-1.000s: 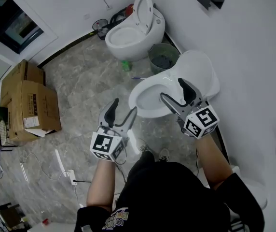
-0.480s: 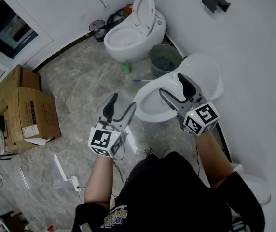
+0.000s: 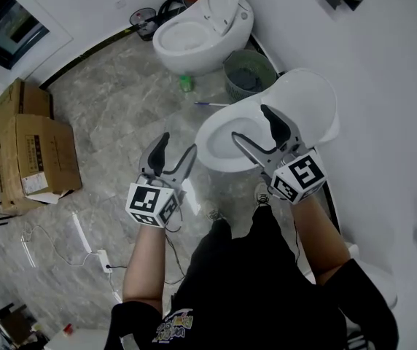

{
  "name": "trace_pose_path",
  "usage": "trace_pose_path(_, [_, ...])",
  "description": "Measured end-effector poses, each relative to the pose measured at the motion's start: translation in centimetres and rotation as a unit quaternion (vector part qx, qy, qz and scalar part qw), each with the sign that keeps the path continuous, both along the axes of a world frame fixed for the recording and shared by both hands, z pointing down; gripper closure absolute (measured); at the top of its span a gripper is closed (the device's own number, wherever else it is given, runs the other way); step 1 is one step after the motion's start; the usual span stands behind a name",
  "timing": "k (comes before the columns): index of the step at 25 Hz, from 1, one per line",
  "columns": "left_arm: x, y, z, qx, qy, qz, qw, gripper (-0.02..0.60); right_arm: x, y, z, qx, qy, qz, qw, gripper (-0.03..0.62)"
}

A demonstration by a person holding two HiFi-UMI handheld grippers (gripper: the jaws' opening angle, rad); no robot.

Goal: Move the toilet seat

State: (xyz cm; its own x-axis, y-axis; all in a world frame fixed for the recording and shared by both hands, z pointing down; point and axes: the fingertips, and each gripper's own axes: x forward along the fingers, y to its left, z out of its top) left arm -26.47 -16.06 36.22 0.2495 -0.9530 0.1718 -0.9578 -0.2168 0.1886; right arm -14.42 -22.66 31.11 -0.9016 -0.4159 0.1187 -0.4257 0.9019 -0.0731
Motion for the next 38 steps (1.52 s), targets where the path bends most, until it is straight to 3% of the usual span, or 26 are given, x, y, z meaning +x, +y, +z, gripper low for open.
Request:
trace_pose_path(8, [1.3,-1.3,5.7,-0.049,0.015,-0.056,0.9971,0.307,0.3,-2.0,4.6,-0.024,0.004,-0.062,0.998,0.22])
trace_pose_path(20, [3.3,-3.3,16.7,-0.118,0.038,-0.139,0.9825,0.307,1.1,-5.2,14.1,-0.047,0.028,-0.145,0.988,0.221])
trace_pose_path(27, [3.6,-3.4,25.3,-0.158,0.073,-0.161,0.9715,0.307,1.2,-5.6,20.8,-0.081,0.039,-0.147,0.985,0.221])
trace_pose_path(38, [2.0,-3.5,39.3,-0.217,0.106,-0.162,0.9569,0.307,0.3,-4.7,33.5,-0.142,0.062,-0.126,0.98,0.215])
